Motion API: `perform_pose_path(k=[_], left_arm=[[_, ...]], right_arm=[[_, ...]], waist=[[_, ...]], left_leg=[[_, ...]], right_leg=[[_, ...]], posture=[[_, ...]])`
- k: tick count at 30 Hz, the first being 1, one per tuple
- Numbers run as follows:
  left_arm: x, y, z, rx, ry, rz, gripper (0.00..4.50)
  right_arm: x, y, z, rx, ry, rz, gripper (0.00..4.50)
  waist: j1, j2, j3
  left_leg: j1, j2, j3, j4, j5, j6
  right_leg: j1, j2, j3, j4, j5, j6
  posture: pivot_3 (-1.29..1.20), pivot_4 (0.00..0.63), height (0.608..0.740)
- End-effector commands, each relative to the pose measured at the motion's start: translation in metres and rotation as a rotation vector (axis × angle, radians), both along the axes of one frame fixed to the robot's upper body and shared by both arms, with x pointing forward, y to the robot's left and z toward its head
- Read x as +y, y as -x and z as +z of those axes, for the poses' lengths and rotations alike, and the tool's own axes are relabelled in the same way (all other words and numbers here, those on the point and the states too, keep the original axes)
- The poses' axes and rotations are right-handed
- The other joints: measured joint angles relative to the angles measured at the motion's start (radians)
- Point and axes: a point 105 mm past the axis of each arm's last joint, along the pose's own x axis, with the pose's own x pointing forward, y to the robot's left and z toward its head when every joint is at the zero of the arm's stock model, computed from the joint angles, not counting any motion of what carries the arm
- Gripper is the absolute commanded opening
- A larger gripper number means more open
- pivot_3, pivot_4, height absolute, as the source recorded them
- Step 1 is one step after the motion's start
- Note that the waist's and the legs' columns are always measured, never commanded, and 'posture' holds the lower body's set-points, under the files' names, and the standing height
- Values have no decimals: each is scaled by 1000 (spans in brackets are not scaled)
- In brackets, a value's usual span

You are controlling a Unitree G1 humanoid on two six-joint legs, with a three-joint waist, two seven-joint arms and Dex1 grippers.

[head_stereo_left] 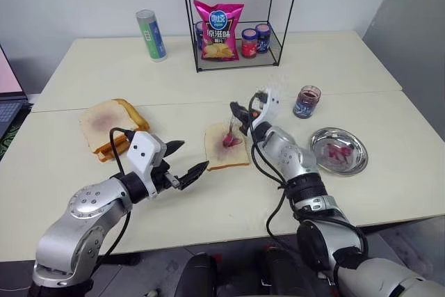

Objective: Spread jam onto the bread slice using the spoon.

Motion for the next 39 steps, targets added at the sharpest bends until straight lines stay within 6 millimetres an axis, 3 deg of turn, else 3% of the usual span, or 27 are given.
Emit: perform_pose_path(k=[1,5,9,15,19,21,24,29,33,39], left_arm=[[-2,-2,11,-42,-4,-18,4500],[-2,-5,12,-43,-7,-27,4500],[-2,-6,12,-45,-8,-30,4500],[-2,-7,12,-47,-7,-29,4500],[-1,-6,12,-47,-6,-24,4500],[1,-3,12,-44,-10,-15,4500],[3,0,12,-42,-11,-3,4500],[4,4,11,-38,-14,5,4500],[5,5,10,-35,-16,7,4500],[3,1,11,-35,-17,-9,4500]], right_arm=[[-19,-1,4,-54,44,-31,80],[-40,-2,10,-80,67,-64,80],[-48,-2,23,-111,74,-61,80],[-32,-1,40,-121,25,-26,80],[-11,0,61,-103,-108,13,80],[11,4,69,-79,-176,62,80],[32,9,52,-34,-167,107,80],[36,15,15,8,-76,132,80],[20,13,-2,7,0,91,80],[-24,1,-2,-25,50,-15,80]], waist=[[2,0,0],[14,0,0],[19,0,0],[17,0,0],[13,0,0],[8,0,0],[5,-1,-1],[5,-1,-1],[3,-1,-1],[7,-1,-1]], left_leg=[[0,0,0,0,0,0],[0,-1,0,0,0,0],[0,-1,0,1,0,0],[0,0,0,0,0,0],[0,1,0,0,0,0],[0,1,0,0,0,0],[0,1,-1,0,0,0],[0,-1,0,0,0,0],[0,0,0,0,0,0],[1,0,-1,0,0,0]], right_leg=[[0,0,0,0,0,0],[1,0,0,0,0,0],[1,0,0,0,0,0],[0,1,0,0,0,0],[0,1,0,0,0,0],[0,1,0,0,0,0],[0,1,0,0,0,0],[1,-1,0,-1,0,0],[0,0,0,0,0,0],[1,0,-1,0,0,0]], posture=[[0,150,740],[0,150,740],[0,150,740],[0,150,740],[0,150,740],[0,150,740],[0,150,740],[0,150,740],[0,150,740],[0,150,740]])
